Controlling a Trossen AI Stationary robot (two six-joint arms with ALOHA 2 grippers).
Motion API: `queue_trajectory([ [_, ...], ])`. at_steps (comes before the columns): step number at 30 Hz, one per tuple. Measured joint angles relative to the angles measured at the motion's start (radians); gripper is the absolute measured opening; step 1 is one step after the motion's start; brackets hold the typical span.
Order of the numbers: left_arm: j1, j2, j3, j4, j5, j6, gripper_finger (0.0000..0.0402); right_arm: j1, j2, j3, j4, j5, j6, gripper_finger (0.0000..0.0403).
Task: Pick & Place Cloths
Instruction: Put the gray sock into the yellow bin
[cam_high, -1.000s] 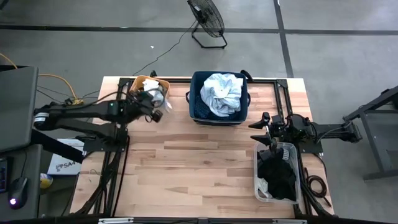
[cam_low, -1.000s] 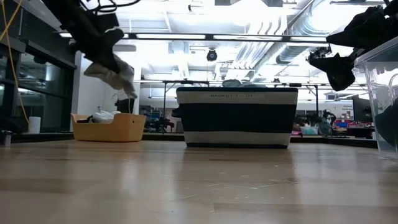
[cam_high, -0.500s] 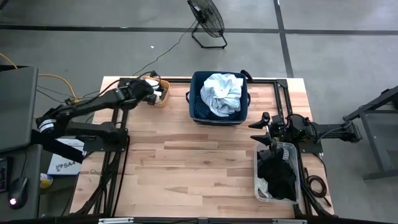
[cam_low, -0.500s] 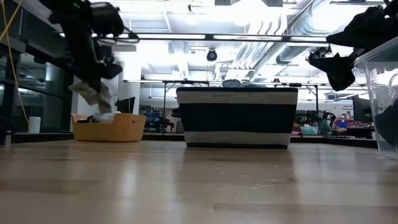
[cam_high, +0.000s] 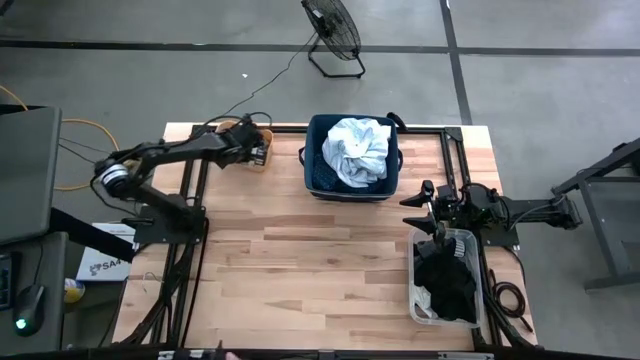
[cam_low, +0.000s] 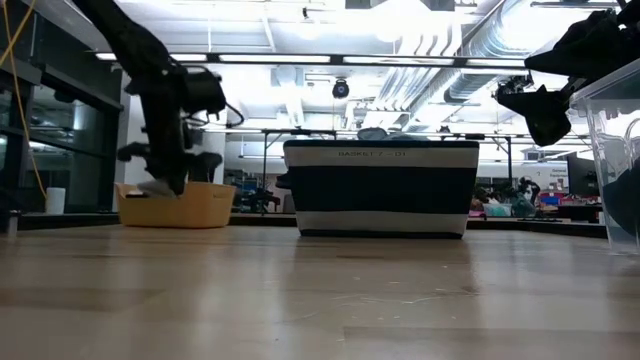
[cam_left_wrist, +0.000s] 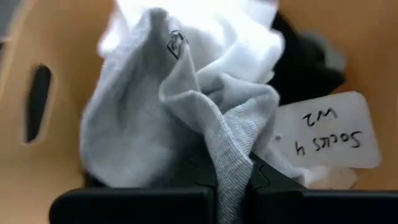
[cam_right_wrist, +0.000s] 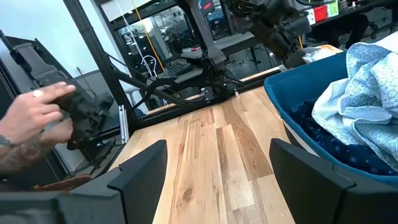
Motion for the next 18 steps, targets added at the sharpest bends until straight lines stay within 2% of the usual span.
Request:
queue_trajectory([
  [6, 0.038, 0.095, 0.0, 0.073, 0.052, -0.01, 0.0008, 0.0, 0.0, 0.0, 0.0, 0.0, 0.0, 0.0275],
  [12, 0.035, 0.117, 0.0, 0.096, 0.053, 0.011, 0.0013, 0.0, 0.0, 0.0, 0.0, 0.0, 0.0, 0.0275],
  [14, 0.035, 0.116, 0.0, 0.102, 0.052, 0.037, 0.0032, 0.0, 0.0, 0.0, 0.0, 0.0, 0.0, 0.0275],
  [18, 0.035, 0.102, 0.0, 0.104, 0.053, 0.076, 0.0103, 0.0, 0.0, 0.0, 0.0, 0.0, 0.0, 0.0275],
])
